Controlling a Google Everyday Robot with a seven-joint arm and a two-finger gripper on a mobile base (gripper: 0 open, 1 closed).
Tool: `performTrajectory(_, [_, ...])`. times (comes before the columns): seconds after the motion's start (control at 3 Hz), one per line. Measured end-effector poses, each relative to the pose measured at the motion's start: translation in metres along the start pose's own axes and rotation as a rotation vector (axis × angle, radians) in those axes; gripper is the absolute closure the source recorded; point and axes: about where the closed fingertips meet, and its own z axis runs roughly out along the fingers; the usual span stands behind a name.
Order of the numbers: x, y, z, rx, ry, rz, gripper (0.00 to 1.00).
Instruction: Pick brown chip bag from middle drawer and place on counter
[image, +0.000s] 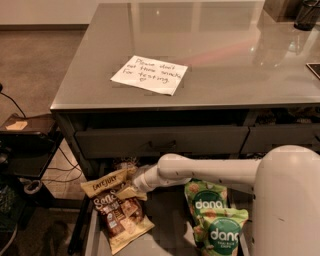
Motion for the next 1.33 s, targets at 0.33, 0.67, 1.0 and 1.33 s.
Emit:
performTrajectory(0.33, [-0.021,0.016,-0.024,0.008,-0.022,0.018,0.64])
performTrajectory(0.67, [-0.033,0.039,-0.066,0.040,-0.034,0.014,0.89])
performTrajectory(1.0, [-0.031,0.063,-0.116,0.090,-0.012,0.014,1.00])
performTrajectory(1.33, [-0.040,0.083,-0.172,0.148,0.028,0.011,1.00])
